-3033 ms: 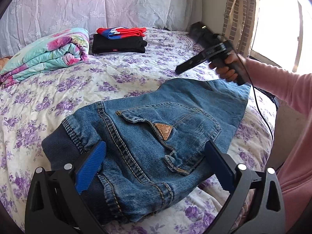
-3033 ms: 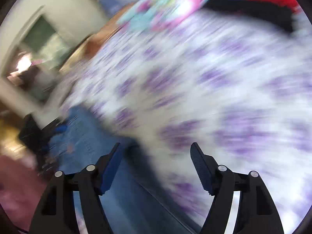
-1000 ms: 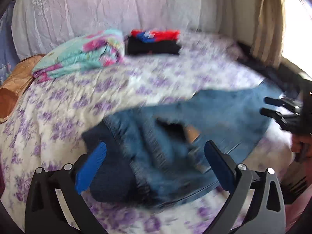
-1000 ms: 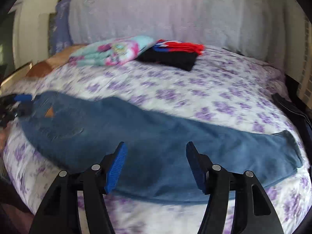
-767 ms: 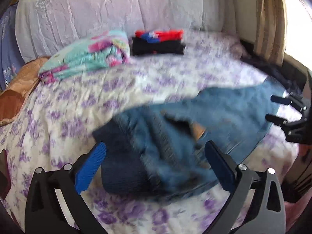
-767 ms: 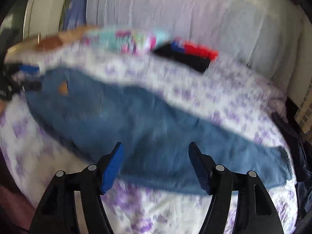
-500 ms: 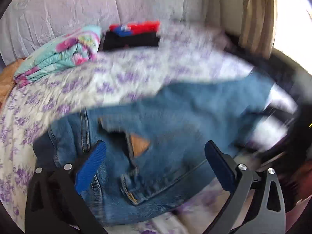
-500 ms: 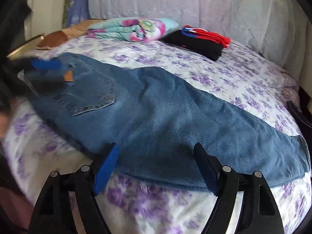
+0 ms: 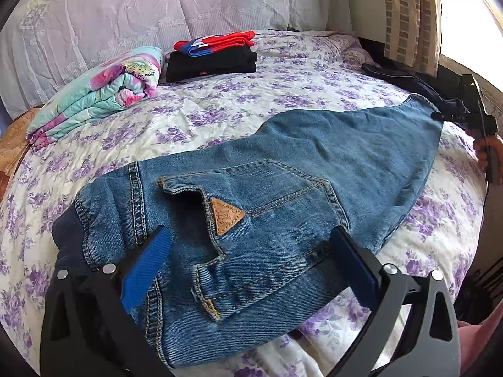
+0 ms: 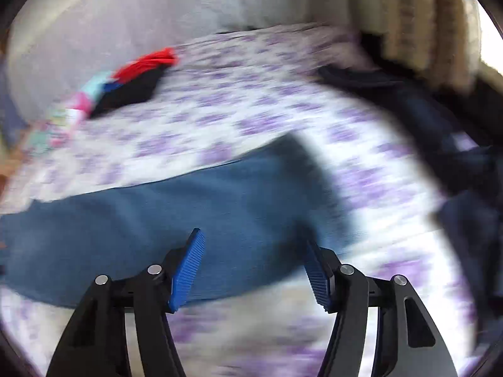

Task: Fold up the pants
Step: 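Grasp the blue jeans leg hem with the right tool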

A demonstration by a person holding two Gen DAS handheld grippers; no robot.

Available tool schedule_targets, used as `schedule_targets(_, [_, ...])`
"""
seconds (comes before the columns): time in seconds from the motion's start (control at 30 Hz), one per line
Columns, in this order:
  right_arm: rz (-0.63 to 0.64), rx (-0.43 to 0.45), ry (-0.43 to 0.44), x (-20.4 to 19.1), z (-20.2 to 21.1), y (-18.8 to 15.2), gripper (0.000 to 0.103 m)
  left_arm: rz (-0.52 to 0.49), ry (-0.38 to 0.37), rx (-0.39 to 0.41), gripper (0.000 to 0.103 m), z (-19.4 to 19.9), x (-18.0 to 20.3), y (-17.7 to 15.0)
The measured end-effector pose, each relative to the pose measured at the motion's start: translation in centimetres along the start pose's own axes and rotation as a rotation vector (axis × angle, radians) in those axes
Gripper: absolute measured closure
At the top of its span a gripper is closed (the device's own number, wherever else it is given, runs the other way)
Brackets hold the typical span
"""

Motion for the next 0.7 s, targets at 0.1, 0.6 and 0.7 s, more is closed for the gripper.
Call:
schedule_targets(0.1, [0.01, 0.042, 0.111, -1.2, 1.4, 0.1, 0.028, 0.005, -0.008, 0.001, 0.005, -0.1, -0.2, 0.0])
schedule_targets(0.6, [0.319, -0.099, 0.005, -11.2, -5.7, 2.6, 0.006, 0.012, -0.02, 0.014, 0.005, 0.0, -0.1, 0.0])
schedule_targets(0.7, [0.134, -0.167, 0.003, -9.7, -4.6, 3.6, 0.007, 0.026, -0.04, 0.026, 0.005, 0.3, -0.4, -0.1])
Point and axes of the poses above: each gripper's, at about its wrist camera, not at the fingertips, and z roughly against the way its jaws point, x to its right, y to its top, the point moved 1 cm from there along -z, roughly the way its jaws point, and after that the axes turned 3 degrees about y, right-handed, at the moved point
